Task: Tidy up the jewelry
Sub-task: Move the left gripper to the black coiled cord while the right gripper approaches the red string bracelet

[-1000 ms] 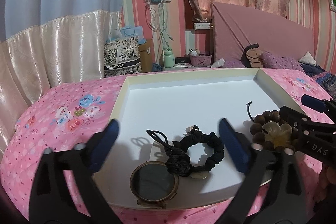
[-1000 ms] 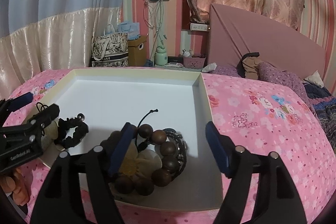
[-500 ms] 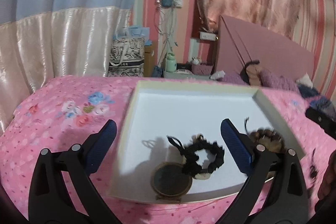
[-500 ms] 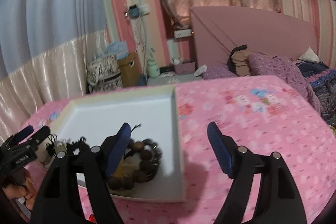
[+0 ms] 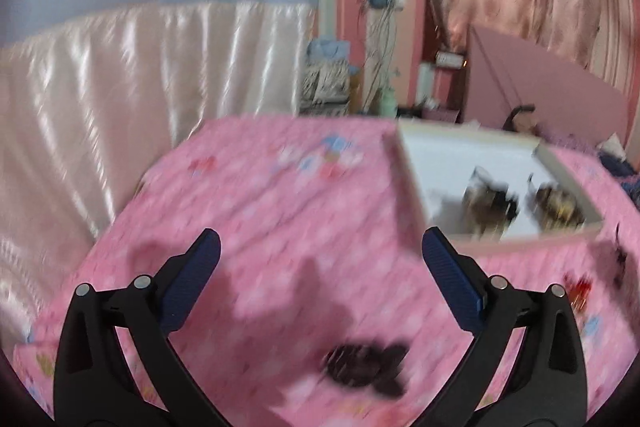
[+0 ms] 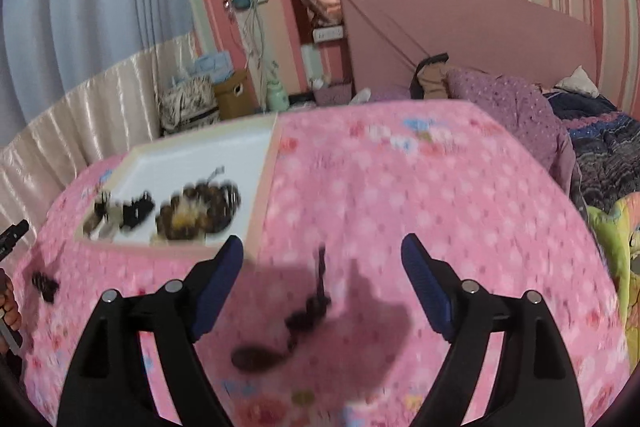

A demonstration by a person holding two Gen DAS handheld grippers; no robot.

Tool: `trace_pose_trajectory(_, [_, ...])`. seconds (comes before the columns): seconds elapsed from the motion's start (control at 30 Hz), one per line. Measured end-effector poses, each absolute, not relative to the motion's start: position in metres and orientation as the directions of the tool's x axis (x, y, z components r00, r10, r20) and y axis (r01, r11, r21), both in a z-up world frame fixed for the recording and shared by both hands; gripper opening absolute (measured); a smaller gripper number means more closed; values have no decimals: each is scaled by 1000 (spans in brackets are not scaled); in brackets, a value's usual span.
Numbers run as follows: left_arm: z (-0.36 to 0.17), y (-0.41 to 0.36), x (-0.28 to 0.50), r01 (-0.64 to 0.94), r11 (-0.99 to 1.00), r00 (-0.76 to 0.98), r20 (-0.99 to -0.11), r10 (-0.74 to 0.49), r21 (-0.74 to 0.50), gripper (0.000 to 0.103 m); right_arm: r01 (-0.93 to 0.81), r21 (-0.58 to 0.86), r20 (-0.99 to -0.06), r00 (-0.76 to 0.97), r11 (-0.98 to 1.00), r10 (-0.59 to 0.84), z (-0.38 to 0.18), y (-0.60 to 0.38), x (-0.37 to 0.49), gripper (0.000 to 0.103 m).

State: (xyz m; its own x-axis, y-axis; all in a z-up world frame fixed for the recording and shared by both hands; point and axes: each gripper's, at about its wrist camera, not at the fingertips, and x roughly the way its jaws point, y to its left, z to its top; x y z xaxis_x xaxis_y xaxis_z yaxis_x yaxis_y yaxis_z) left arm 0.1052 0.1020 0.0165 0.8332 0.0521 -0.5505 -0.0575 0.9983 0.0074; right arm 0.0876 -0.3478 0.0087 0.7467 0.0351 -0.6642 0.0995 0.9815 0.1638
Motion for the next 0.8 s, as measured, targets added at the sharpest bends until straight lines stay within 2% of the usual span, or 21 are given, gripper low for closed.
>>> trace_pose_trajectory(0.17, [-5, 102, 95, -51, 999, 820, -571, 30, -20, 100, 97, 202, -672, 737, 975, 65, -16, -338, 82, 81])
trace_pose_trajectory(0.33, [-15, 95, 95, -38, 999, 812, -584, 18, -21, 100, -50, 207, -632, 756, 977, 173, 2, -299, 77, 80])
trace_pose_trajectory(0.37, [-16, 94, 95, -37, 999, 812, -583, 21, -16, 100, -76, 218, -629, 751, 973, 200, 4, -291, 78, 75])
trace_pose_trajectory(0.4, [-17, 92, 97, -34, 999, 809, -588, 24, -5, 100, -114, 233, -635, 735, 966, 240, 4, -278, 79, 60])
trace_pose_trajectory(0.47, [-18, 88, 97, -28, 1000, 806, -591, 27, 7, 100, -181, 247, -657, 691, 952, 302, -2, -251, 83, 43])
trace_pose_trajectory(0.57, [-19, 92, 97, -25, 1000, 803, -596, 13, -11, 100, -232, 215, -692, 649, 949, 316, -14, -221, 86, 36])
trace_pose_trajectory(0.73, [-20, 98, 96, -16, 998, 799, -601, -20, -55, 100, -276, 194, -711, 622, 941, 329, -25, -194, 93, 34])
trace_pose_trajectory(0.8, [-21, 95, 95, 0, 998, 799, -600, -33, -56, 100, -275, 161, -732, 611, 948, 302, -31, -186, 99, 17])
